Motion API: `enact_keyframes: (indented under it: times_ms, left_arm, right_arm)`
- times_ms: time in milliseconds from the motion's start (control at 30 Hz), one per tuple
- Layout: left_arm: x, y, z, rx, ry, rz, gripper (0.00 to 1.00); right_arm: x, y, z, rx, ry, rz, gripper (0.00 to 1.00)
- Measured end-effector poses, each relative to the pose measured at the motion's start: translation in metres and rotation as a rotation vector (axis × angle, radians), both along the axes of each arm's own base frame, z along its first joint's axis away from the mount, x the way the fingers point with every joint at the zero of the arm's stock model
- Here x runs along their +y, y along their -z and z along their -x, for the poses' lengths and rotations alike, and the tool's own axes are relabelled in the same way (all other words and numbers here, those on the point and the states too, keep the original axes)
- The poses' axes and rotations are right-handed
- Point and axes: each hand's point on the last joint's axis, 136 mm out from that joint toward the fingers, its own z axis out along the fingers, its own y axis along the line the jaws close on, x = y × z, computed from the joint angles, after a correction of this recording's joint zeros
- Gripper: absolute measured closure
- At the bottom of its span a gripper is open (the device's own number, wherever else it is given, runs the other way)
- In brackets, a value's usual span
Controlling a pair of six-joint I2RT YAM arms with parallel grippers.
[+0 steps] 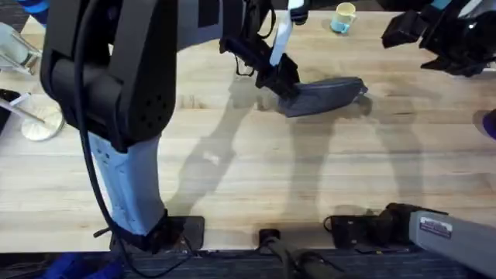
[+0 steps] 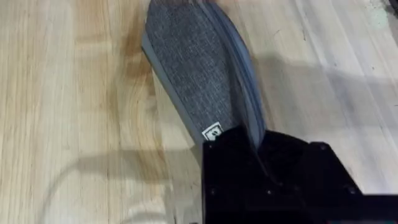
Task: Unzip the bag, pick up the pens from the table one at a time and place them inside, then zip the bag closed.
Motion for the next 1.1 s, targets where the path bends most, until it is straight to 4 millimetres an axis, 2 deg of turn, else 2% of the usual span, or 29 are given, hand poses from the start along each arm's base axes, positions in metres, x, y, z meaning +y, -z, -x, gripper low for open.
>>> enact_keyframes:
  times_ms: [200,233,400,433,700,867,900,967,1100]
  left_arm:
    - [0.0,0.0,0.0,0.0,0.0,0.0,0.949]
    - [0.0,0.0,0.0,0.0,0.0,-0.001,0.866]
    - [0.002,0.0,-0.001,0.005,-0.006,-0.002,0.086]
    - [0.003,0.0,-0.001,0.009,-0.009,-0.003,0.033]
    - [0.003,0.0,-0.006,-0.014,-0.015,0.001,0.006]
    - [0.011,0.009,-0.007,-0.011,-0.033,-0.067,0.005]
    - [0.018,0.011,-0.01,-0.011,-0.073,-0.13,0.005]
    - [0.025,0.001,-0.012,-0.026,-0.116,-0.173,0.005]
    - [0.041,-0.051,-0.014,-0.107,-0.229,-0.215,0.005]
  right_arm:
    - [0.032,-0.025,0.012,-0.053,-0.125,0.045,0.004]
    - [0.035,-0.027,0.013,-0.059,-0.137,0.048,0.004]
    - [0.04,-0.028,0.012,-0.064,-0.161,0.056,0.004]
    - [0.04,-0.028,0.012,-0.064,-0.162,0.058,0.004]
    - [0.039,-0.028,0.012,-0.064,-0.161,0.061,0.004]
    - [0.04,-0.026,0.014,-0.051,-0.163,0.06,0.004]
    - [0.04,-0.023,0.018,-0.03,-0.179,0.069,0.005]
    - [0.04,-0.022,0.021,-0.019,-0.192,0.077,0.005]
    - [0.041,-0.026,0.027,-0.02,-0.214,0.095,0.004]
